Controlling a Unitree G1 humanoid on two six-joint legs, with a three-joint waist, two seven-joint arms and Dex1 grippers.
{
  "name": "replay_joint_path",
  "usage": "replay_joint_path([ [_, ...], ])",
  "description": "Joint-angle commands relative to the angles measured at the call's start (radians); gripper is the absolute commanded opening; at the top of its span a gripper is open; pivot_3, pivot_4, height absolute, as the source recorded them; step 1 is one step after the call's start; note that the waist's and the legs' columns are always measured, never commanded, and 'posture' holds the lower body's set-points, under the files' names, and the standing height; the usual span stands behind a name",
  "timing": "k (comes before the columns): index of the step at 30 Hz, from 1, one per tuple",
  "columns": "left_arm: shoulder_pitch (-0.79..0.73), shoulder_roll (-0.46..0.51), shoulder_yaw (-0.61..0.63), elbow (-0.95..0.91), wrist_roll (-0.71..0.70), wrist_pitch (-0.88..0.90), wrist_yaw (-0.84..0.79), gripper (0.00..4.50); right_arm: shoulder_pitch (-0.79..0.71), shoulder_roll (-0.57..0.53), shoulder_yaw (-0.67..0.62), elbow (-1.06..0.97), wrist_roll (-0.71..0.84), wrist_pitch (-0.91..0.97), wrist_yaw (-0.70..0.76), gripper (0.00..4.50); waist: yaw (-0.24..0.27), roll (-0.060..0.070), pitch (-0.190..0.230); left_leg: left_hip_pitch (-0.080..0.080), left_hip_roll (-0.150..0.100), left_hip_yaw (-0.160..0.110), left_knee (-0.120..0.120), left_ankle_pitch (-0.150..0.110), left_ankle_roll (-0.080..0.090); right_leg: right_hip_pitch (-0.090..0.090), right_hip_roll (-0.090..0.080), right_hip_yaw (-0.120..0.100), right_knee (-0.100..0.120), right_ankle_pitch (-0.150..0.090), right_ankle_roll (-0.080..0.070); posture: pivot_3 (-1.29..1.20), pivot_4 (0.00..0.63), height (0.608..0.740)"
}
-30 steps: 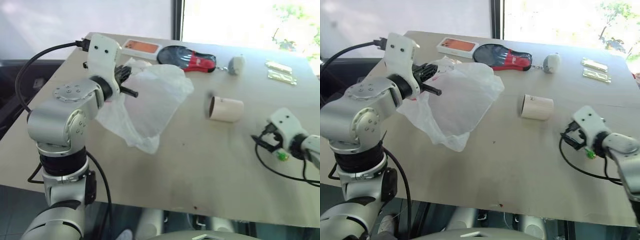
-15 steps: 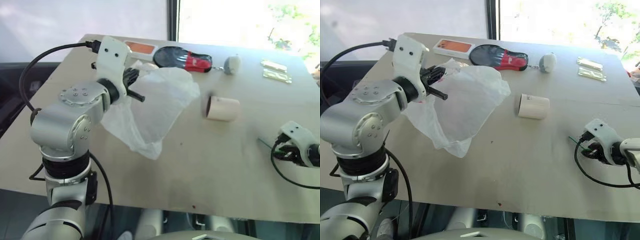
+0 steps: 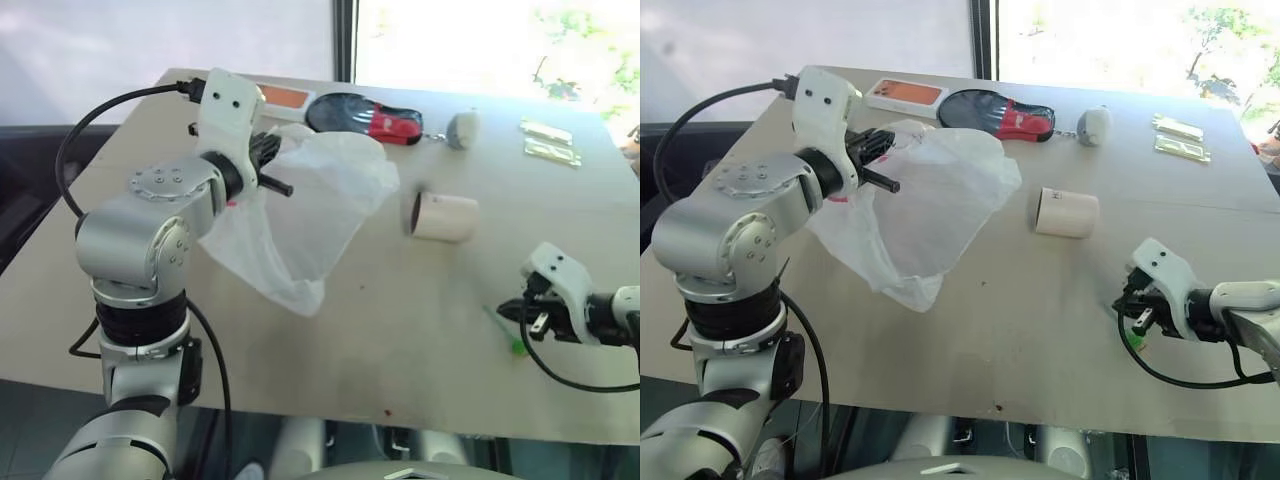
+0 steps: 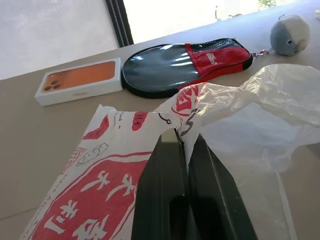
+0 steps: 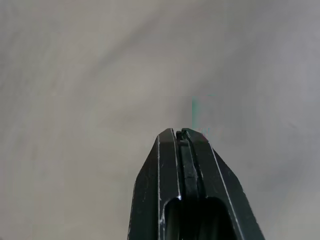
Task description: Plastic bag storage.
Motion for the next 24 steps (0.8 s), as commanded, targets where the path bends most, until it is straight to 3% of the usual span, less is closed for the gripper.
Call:
replay_joint_path([
  [1, -0.025, 0.008, 0.001, -0.008, 0.014, -0.024, 0.004, 0.0, 0.024, -0.023, -0.041, -0.005, -0.02, -0.028, -0.028, 0.04, 0.004, 0.0, 0.0, 0.0, 0.0, 0.0, 0.0, 0.0, 0.0, 0.0, 0.0, 0.0, 0.0, 0.0, 0.0, 0.0, 0.15, 0.74],
  [5, -0.024, -0.001, 0.01, -0.005, 0.007, -0.031, -0.003, 0.0, 0.059, -0.049, -0.034, 0.007, -0.044, -0.102, -0.018, 0.04, 0.001, 0.0, 0.0, 0.0, 0.0, 0.0, 0.0, 0.0, 0.0, 0.0, 0.0, 0.0, 0.0, 0.0, 0.0, 0.0, 0.15, 0.74],
  [7, -0.022, -0.002, 0.013, -0.005, 0.007, -0.023, -0.001, 0.0, 0.072, -0.02, -0.036, -0.036, -0.001, -0.085, -0.015, 0.58, 0.0, 0.0, 0.0, 0.0, 0.0, 0.0, 0.0, 0.0, 0.0, 0.0, 0.0, 0.0, 0.0, 0.0, 0.0, 0.0, 0.15, 0.74],
  [14, -0.009, -0.003, 0.016, -0.008, 0.004, -0.016, -0.002, 0.0, 0.022, 0.195, -0.175, -0.19, 0.269, 0.168, -0.074, 3.7, -0.001, 0.0, 0.0, 0.0, 0.001, -0.001, 0.0, 0.0, 0.0, 0.0, 0.001, 0.0, 0.0, 0.0, 0.0, 0.0, 0.15, 0.74],
  [18, -0.009, -0.004, 0.008, -0.004, 0.005, -0.023, -0.006, 0.0, 0.002, 0.266, -0.048, -0.261, 0.201, 0.006, -0.148, 3.7, -0.002, 0.0, 0.0, 0.0, 0.0, -0.001, 0.0, 0.0, 0.0, 0.0, 0.001, 0.0, 0.001, 0.0, 0.0, 0.0, 0.15, 0.74],
  [21, -0.011, -0.002, 0.003, -0.002, 0.008, -0.029, -0.008, 0.0, 0.03, 0.209, 0.115, -0.236, 0.044, -0.255, -0.088, 3.7, -0.002, 0.0, 0.0, 0.0, 0.0, -0.001, 0.0, 0.0, 0.0, 0.0, 0.001, 0.0, 0.001, 0.0, 0.0, 0.0, 0.15, 0.74],
  [24, -0.015, 0.001, 0.002, 0.002, 0.008, -0.032, -0.011, 0.0, 0.038, 0.143, 0.186, -0.191, -0.04, -0.424, -0.012, 3.7, -0.002, -0.001, 0.0, 0.0, -0.001, 0.0, 0.0, 0.0, 0.0, 0.0, 0.004, 0.0, 0.0, 0.0, 0.0, 0.0, 0.15, 0.74],
])
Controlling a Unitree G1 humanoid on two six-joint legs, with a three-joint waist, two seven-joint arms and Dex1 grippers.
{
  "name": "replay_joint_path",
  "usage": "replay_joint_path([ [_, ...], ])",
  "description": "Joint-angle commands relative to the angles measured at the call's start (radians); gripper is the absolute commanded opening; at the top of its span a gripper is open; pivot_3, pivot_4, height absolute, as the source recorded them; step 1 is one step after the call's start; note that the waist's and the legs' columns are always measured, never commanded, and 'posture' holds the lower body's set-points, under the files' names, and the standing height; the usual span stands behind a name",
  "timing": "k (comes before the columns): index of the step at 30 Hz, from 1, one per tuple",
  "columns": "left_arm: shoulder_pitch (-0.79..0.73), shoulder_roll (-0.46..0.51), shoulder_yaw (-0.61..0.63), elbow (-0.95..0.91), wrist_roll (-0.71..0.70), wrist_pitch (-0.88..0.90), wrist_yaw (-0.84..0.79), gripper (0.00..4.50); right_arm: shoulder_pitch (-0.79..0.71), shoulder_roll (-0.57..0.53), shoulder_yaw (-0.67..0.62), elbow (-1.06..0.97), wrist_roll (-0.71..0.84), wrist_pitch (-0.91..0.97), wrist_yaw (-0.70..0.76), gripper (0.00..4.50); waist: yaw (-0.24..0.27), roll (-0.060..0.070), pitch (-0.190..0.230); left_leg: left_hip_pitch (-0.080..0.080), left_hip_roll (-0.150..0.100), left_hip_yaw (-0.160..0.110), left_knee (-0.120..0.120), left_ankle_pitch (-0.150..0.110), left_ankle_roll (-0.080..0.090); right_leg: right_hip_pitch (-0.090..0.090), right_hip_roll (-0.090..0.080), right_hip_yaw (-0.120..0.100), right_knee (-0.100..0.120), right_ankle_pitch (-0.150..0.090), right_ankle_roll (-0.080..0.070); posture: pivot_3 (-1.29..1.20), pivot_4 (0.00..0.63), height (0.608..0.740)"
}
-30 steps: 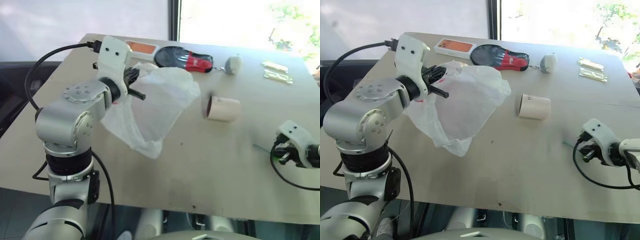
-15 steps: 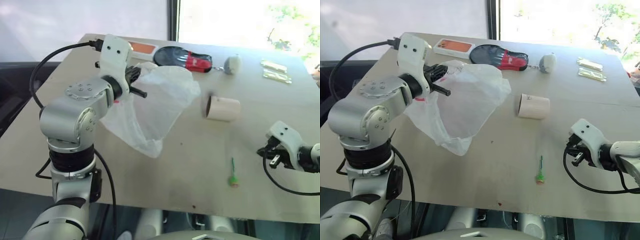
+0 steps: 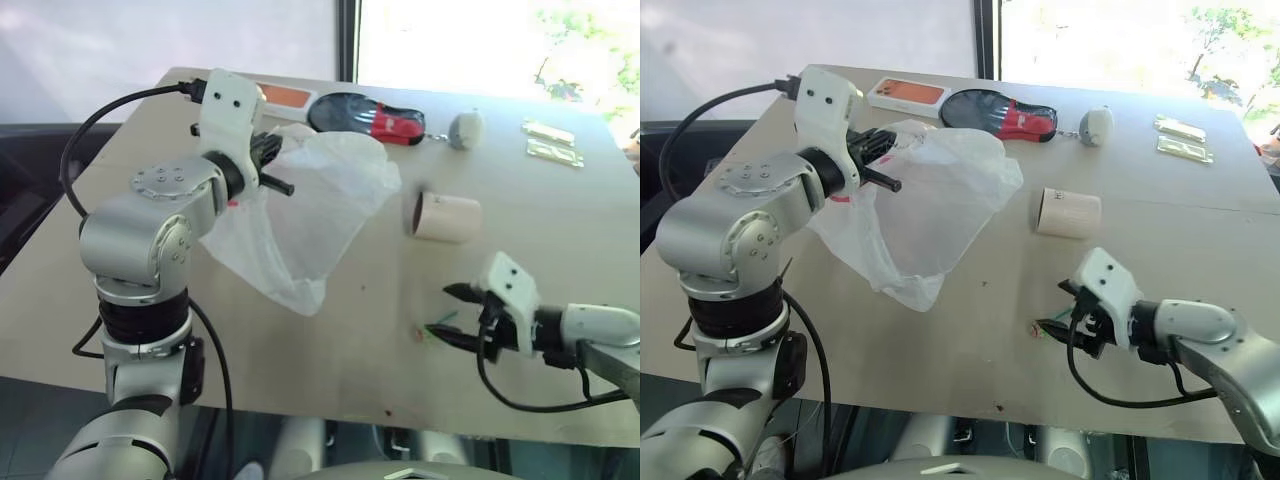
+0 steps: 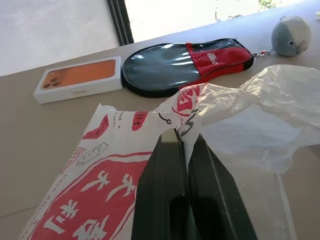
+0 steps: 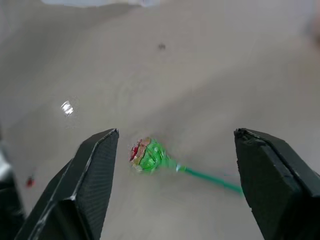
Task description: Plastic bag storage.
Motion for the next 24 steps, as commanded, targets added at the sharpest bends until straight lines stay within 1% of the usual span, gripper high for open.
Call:
replay_joint_path([
  [1, -0.015, 0.011, -0.002, -0.016, 0.007, -0.027, -0.006, 0.0, -0.005, -0.055, 0.044, 0.034, -0.086, -0.184, 0.08, 3.7, -0.001, 0.0, 0.0, 0.0, 0.0, 0.0, 0.0, 0.0, 0.0, 0.0, 0.0, 0.0, 0.0, 0.0, 0.0, 0.0, 0.15, 0.74],
  [3, -0.014, 0.012, 0.0, -0.019, 0.006, -0.027, -0.007, 0.0, -0.015, -0.083, 0.072, 0.069, -0.115, -0.237, 0.116, 3.7, -0.001, 0.0, 0.0, 0.0, 0.001, 0.0, 0.0, 0.0, 0.0, 0.0, 0.001, 0.0, 0.0, 0.0, 0.0, 0.0, 0.15, 0.74],
  [9, -0.007, 0.011, 0.001, -0.047, 0.008, -0.017, 0.0, 0.0, -0.047, -0.12, 0.241, 0.203, -0.275, -0.413, 0.199, 3.7, -0.001, 0.0, 0.0, 0.0, 0.002, 0.0, 0.0, 0.0, 0.0, 0.0, 0.001, 0.0, 0.0, 0.0, 0.0, 0.0, 0.15, 0.74],
  [14, -0.004, 0.024, 0.019, -0.055, 0.009, -0.005, 0.004, 0.0, -0.083, -0.161, 0.209, 0.248, -0.264, -0.456, 0.285, 3.7, 0.0, 0.0, 0.0, 0.0, 0.002, 0.0, 0.001, 0.0, 0.0, 0.0, 0.0, 0.0, 0.0, 0.0, 0.0, 0.0, 0.15, 0.74],
  [16, 0.003, 0.023, 0.02, -0.071, 0.008, 0.002, 0.009, 0.0, -0.101, -0.173, 0.228, 0.271, -0.295, -0.499, 0.307, 3.7, -0.001, 0.0, 0.0, 0.0, 0.002, 0.0, 0.001, 0.0, 0.0, 0.0, 0.0, 0.0, 0.0, 0.0, 0.0, 0.0, 0.15, 0.74],
  [19, 0.003, 0.024, 0.021, -0.083, 0.007, 0.007, 0.011, 0.0, -0.135, -0.158, 0.262, 0.301, -0.326, -0.523, 0.321, 3.7, -0.001, 0.0, 0.0, 0.0, 0.002, 0.0, 0.001, 0.0, 0.0, 0.0, -0.003, 0.0, 0.0, 0.0, 0.0, 0.0, 0.15, 0.74],
  [24, -0.001, 0.035, 0.028, -0.078, 0.009, 0.005, 0.009, 0.0, -0.158, -0.177, 0.257, 0.313, -0.331, -0.531, 0.376, 3.7, 0.0, 0.0, 0.0, 0.0, 0.002, 0.0, 0.001, 0.0, 0.0, 0.0, -0.003, 0.0, 0.0, 0.0, 0.0, 0.0, 0.15, 0.74],
])
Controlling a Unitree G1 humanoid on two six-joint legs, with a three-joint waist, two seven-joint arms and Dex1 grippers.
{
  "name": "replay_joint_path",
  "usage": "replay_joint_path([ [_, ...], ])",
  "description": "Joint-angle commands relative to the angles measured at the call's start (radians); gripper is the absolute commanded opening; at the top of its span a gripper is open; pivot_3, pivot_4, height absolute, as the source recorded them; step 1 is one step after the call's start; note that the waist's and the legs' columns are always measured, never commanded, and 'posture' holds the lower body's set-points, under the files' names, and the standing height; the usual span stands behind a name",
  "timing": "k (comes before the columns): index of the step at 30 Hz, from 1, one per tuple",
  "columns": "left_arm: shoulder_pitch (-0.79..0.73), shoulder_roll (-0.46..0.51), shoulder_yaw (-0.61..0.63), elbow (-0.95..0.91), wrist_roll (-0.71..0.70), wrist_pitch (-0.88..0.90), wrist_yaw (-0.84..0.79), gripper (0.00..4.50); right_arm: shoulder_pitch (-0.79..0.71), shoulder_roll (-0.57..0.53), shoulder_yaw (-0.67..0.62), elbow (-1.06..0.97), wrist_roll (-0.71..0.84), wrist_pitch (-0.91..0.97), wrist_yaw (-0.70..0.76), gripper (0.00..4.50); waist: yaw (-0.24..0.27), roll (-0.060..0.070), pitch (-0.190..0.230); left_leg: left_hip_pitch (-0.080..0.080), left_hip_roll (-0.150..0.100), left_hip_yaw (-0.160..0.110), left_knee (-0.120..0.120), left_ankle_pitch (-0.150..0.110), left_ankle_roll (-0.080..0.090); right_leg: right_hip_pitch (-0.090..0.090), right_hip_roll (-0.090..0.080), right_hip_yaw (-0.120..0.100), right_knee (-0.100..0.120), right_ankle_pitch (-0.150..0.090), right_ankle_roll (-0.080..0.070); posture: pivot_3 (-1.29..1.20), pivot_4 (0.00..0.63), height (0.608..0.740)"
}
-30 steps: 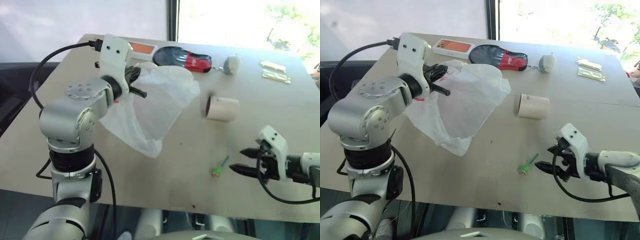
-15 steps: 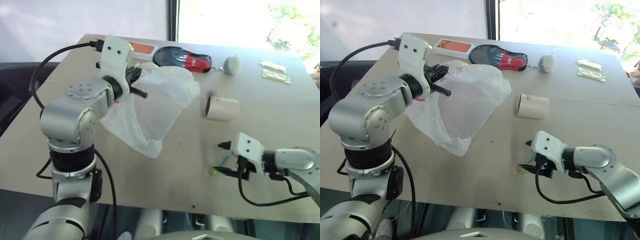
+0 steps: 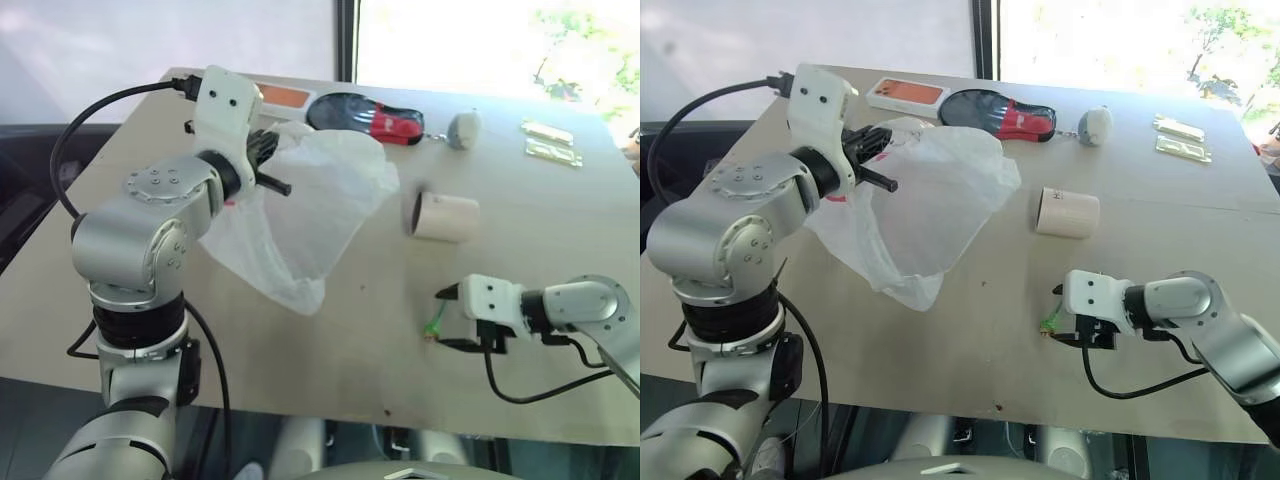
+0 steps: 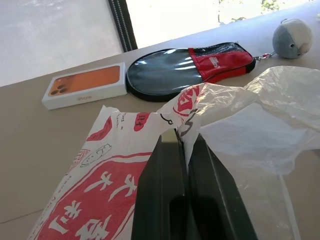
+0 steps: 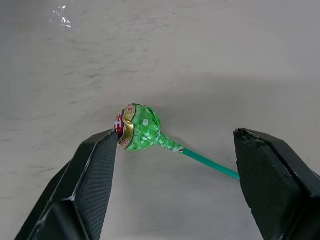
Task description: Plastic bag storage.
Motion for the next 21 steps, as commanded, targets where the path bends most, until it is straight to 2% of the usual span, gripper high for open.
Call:
replay_joint_path([
  [1, -0.008, 0.015, 0.024, -0.038, 0.008, -0.003, 0.005, 0.0, -0.019, -0.026, -0.012, -0.008, -0.006, -0.02, 0.049, 3.7, 0.0, 0.0, 0.0, 0.0, 0.0, 0.0, 0.0, 0.0, 0.0, 0.0, 0.0, 0.0, 0.0, 0.0, 0.0, 0.0, 0.15, 0.74],
  [8, -0.003, 0.012, 0.022, -0.046, 0.007, -0.005, 0.007, 0.0, -0.045, -0.055, -0.023, 0.024, -0.034, -0.072, 0.106, 3.7, 0.0, 0.0, 0.0, 0.0, 0.0, 0.0, 0.0, 0.0, 0.0, 0.0, 0.0, 0.0, 0.0, 0.0, 0.0, 0.0, 0.15, 0.74],
  [12, 0.001, 0.012, 0.023, -0.051, 0.008, -0.008, 0.009, 0.0, -0.092, -0.003, 0.048, 0.089, -0.137, -0.157, 0.082, 3.7, -0.001, 0.0, 0.0, 0.0, 0.0, 0.0, 0.0, 0.0, 0.0, 0.0, 0.0, 0.0, 0.0, 0.0, 0.0, 0.0, 0.15, 0.74],
  [15, 0.005, 0.007, 0.027, -0.055, 0.007, -0.017, 0.009, 0.0, -0.143, 0.078, 0.1, 0.152, -0.204, -0.204, 0.049, 3.7, -0.001, 0.0, 0.0, 0.0, 0.0, 0.0, 0.0, 0.0, 0.0, 0.0, 0.0, 0.0, 0.0, 0.0, 0.0, 0.0, 0.15, 0.74],
  [18, 0.006, 0.013, 0.028, -0.059, 0.009, -0.014, 0.008, 0.0, -0.159, 0.102, 0.145, 0.188, -0.246, -0.25, 0.077, 3.7, -0.001, 0.0, 0.0, 0.0, 0.0, 0.0, 0.001, 0.0, 0.0, 0.0, 0.0, 0.0, 0.0, 0.0, 0.0, 0.0, 0.15, 0.74],
  [21, 0.008, 0.014, 0.033, -0.062, 0.009, -0.012, 0.008, 0.0, -0.171, 0.13, 0.163, 0.215, -0.262, -0.265, 0.082, 2.34, -0.001, 0.0, 0.0, 0.0, 0.0, 0.0, 0.001, 0.0, 0.0, 0.001, 0.0, -0.001, 0.0, 0.0, 0.0, 0.0, 0.15, 0.74],
])
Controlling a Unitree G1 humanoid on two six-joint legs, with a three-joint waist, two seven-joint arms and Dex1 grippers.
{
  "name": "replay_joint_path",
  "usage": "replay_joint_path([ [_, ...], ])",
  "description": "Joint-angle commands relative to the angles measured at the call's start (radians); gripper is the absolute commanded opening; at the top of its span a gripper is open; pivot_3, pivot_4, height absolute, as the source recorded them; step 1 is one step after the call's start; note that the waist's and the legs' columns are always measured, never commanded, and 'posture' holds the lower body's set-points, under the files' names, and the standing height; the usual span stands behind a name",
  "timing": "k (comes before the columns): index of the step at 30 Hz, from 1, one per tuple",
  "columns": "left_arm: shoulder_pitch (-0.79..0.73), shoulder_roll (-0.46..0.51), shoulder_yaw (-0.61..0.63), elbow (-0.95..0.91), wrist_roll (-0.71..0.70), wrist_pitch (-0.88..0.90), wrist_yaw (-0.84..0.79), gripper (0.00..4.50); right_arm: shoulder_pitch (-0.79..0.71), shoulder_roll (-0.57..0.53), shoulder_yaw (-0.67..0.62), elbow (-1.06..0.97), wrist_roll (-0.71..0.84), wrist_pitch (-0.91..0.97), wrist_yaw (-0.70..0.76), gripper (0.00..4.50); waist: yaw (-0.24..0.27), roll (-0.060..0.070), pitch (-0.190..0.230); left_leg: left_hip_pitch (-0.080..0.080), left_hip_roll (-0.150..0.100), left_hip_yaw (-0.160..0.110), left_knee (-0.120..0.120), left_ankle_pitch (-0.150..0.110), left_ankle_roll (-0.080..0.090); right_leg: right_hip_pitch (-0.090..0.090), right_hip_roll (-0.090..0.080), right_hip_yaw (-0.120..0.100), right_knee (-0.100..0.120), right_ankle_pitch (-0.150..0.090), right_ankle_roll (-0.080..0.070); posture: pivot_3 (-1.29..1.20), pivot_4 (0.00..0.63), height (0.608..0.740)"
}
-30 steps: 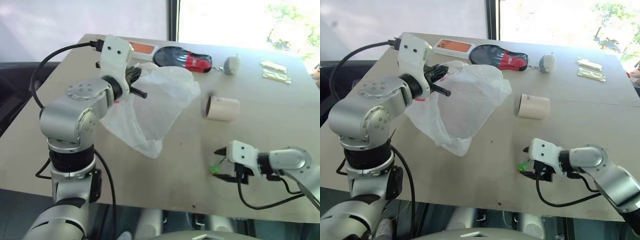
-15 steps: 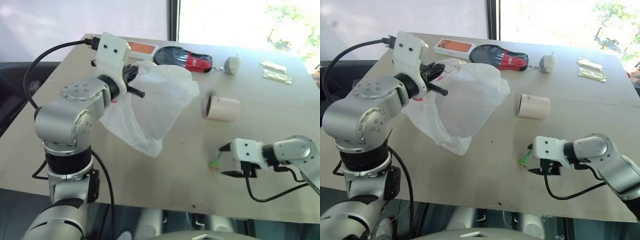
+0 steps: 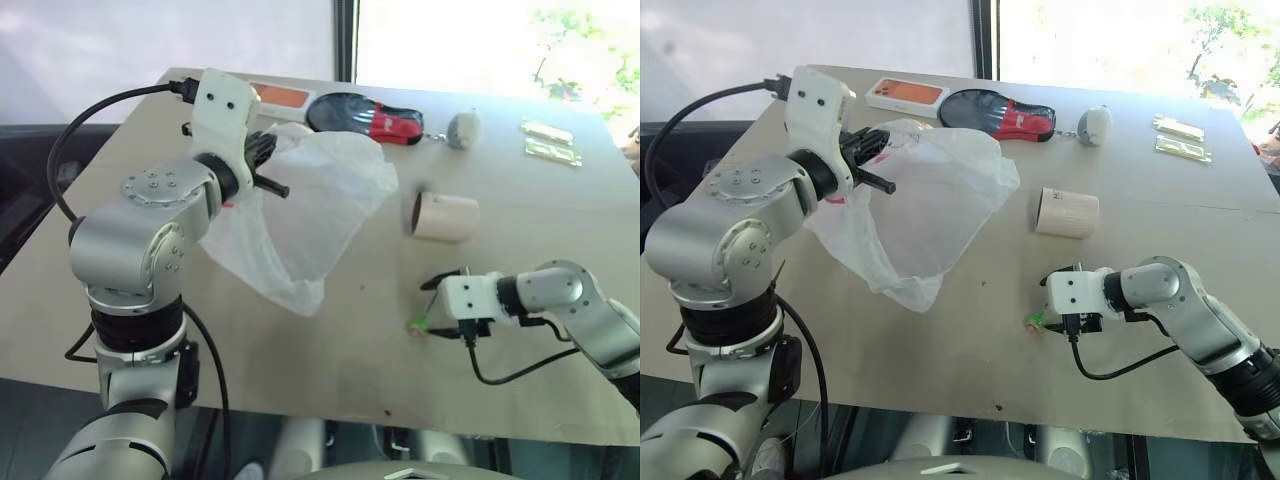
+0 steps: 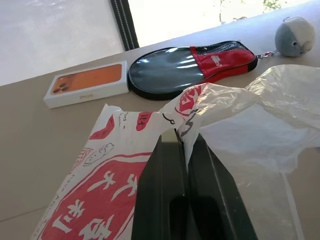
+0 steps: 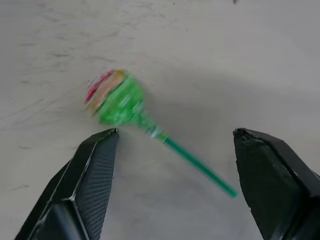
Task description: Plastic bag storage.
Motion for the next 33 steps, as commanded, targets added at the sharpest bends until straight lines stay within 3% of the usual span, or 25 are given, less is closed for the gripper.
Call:
replay_joint_path([
  [1, -0.007, 0.012, 0.026, -0.047, 0.008, -0.009, 0.007, 0.0, -0.016, 0.028, 0.021, 0.035, -0.033, -0.034, 0.01, 2.04, 0.0, 0.0, 0.0, 0.001, 0.0, 0.0, 0.0, 0.0, 0.0, 0.0, 0.0, 0.0, 0.0, 0.0, 0.0, 0.0, 0.15, 0.74],
  [5, -0.007, 0.011, 0.03, -0.051, 0.006, -0.002, 0.008, 0.0, -0.019, 0.043, 0.016, 0.047, -0.035, -0.05, 0.024, 0.15, -0.003, 0.0, 0.0, 0.001, 0.001, 0.0, 0.001, 0.0, 0.0, 0.001, 0.001, 0.0, 0.001, 0.0, 0.0, 0.0, 0.15, 0.74],
  [10, -0.012, 0.009, 0.037, -0.046, 0.001, 0.003, 0.003, 0.0, 0.006, 0.06, -0.017, -0.013, 0.018, 0.028, 0.026, 0.06, -0.001, 0.0, 0.0, 0.001, 0.001, 0.0, 0.002, 0.0, 0.0, 0.001, 0.001, 0.0, 0.002, 0.0, 0.0, 0.0, 0.15, 0.74],
  [15, -0.025, 0.01, 0.079, -0.027, -0.029, 0.038, -0.019, 0.0, -0.029, 0.182, -0.075, -0.135, 0.126, 0.316, -0.081, 0.06, -0.004, 0.0, 0.0, 0.001, 0.002, 0.0, 0.002, 0.0, 0.0, 0.0, 0.001, 0.0, 0.002, 0.0, 0.0, 0.0, 0.15, 0.74],
  [18, -0.025, 0.023, 0.084, -0.025, -0.035, 0.045, -0.027, 0.0, -0.109, 0.307, -0.026, -0.12, 0.095, 0.431, -0.184, 0.06, -0.005, 0.0, 0.0, 0.001, 0.002, 0.0, 0.003, 0.0, -0.001, 0.0, 0.001, 0.001, 0.004, 0.0, 0.0, 0.0, 0.15, 0.74],
  [22, -0.034, 0.021, 0.089, -0.023, -0.046, 0.053, -0.034, 0.0, -0.365, 0.651, 0.083, 0.208, -0.046, 0.452, -0.44, 0.06, -0.023, 0.0, 0.0, 0.001, 0.001, 0.001, 0.006, 0.0, -0.001, -0.001, 0.001, 0.001, 0.008, 0.0, 0.0, 0.0, 0.15, 0.74],
  [25, -0.039, 0.0, 0.087, -0.028, -0.052, 0.06, -0.028, 0.0, -0.511, 0.823, 0.13, 0.475, -0.093, 0.334, -0.494, 0.94, -0.027, 0.0, 0.0, 0.0, 0.001, 0.001, 0.006, 0.001, -0.002, -0.004, 0.0, 0.002, 0.014, 0.0, -0.001, 0.0, 0.15, 0.74],
  [28, -0.046, -0.011, 0.092, -0.036, -0.06, 0.072, -0.024, 0.0, -0.582, 0.883, 0.074, 0.588, -0.126, 0.258, -0.614, 2.35, -0.022, 0.0, 0.0, -0.001, -0.001, 0.0, 0.006, 0.001, -0.002, -0.005, 0.0, 0.0, 0.014, 0.0, -0.001, 0.0, 0.15, 0.74],
  [33, -0.035, -0.013, 0.098, -0.02, -0.051, 0.071, -0.016, 0.0, -0.475, 0.717, -0.024, 0.272, -0.036, 0.396, -0.483, 2.35, -0.009, -0.001, 0.001, -0.004, -0.005, -0.002, 0.006, 0.0, 0.0, -0.004, -0.005, 0.0, 0.011, 0.0, 0.0, 0.0, 0.15, 0.74],
])
